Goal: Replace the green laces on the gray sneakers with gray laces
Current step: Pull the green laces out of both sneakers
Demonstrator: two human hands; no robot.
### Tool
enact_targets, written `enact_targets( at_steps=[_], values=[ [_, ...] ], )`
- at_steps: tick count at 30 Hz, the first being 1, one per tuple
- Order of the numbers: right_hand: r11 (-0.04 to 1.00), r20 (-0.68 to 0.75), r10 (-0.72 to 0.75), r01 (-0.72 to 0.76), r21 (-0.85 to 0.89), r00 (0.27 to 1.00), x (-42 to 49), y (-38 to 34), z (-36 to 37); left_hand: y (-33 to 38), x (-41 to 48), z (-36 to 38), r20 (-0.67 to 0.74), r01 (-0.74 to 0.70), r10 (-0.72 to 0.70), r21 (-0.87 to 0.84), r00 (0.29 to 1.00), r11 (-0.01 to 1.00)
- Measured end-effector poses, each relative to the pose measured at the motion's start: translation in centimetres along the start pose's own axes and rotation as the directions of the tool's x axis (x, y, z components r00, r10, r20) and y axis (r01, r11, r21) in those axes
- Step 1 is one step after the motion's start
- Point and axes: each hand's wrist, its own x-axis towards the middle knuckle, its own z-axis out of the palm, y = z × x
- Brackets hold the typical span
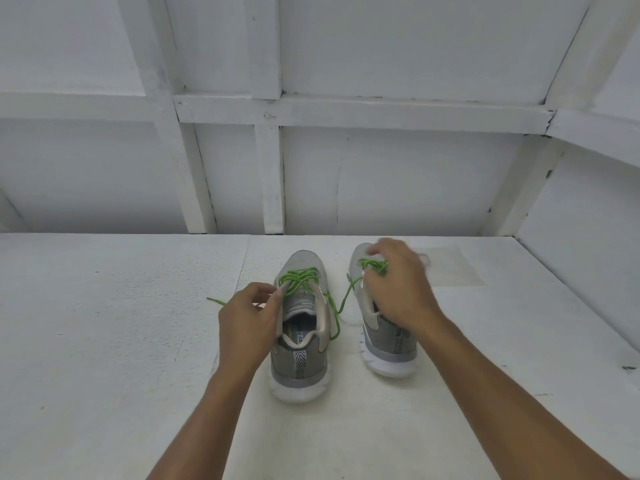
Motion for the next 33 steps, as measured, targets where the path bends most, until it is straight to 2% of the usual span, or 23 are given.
enact_targets(
  at_steps=[2,4,6,10,16,23,26,30,33],
  values=[
    [0.982,0.094,-0.181,0.185,-0.046,0.979,-0.8,-1.5,1.4,-0.2,0.1,0.3,-0.005,0.021,-0.021,-0.006,1.0,1.0],
    [0.949,0.212,-0.29,0.309,-0.06,0.933,-1.4,-2.4,2.8,-0.4,0.2,0.5,-0.004,0.04,-0.04,-0.018,0.999,0.999],
    [0.925,0.293,-0.334,0.371,-0.083,0.896,-1.4,-2.9,4.1,-0.5,0.2,0.6,-0.012,0.04,-0.041,-0.023,0.999,0.999],
    [0.887,0.338,-0.377,0.441,-0.137,0.863,-0.3,-3.8,6.4,-0.6,0.0,1.0,-0.007,0.051,-0.051,-0.038,0.999,0.998],
    [0.838,0.41,-0.36,0.484,-0.251,0.838,0.9,-4.2,8.1,-1.1,-0.5,1.4,-0.021,0.139,-0.144,-0.17,0.989,0.976],
    [0.829,0.387,-0.387,0.499,-0.251,0.837,1.8,-4.0,7.4,-1.4,-0.6,1.6,-0.062,0.19,-0.209,-0.227,0.976,0.955],
    [0.856,0.305,-0.352,0.436,-0.277,0.885,2.9,-3.7,6.0,-1.4,-0.6,1.7,-0.066,0.192,-0.215,-0.248,0.974,0.949],
    [0.904,0.146,-0.216,0.254,-0.344,0.966,3.7,-3.3,4.9,-1.3,-0.6,1.8,-0.057,0.205,-0.229,-0.28,0.972,0.938],
    [0.918,0.171,-0.228,0.27,-0.29,0.959,2.9,-3.7,5.3,-1.1,-0.7,1.7,-0.06,0.2,-0.224,-0.276,0.973,0.94]
  ],
)
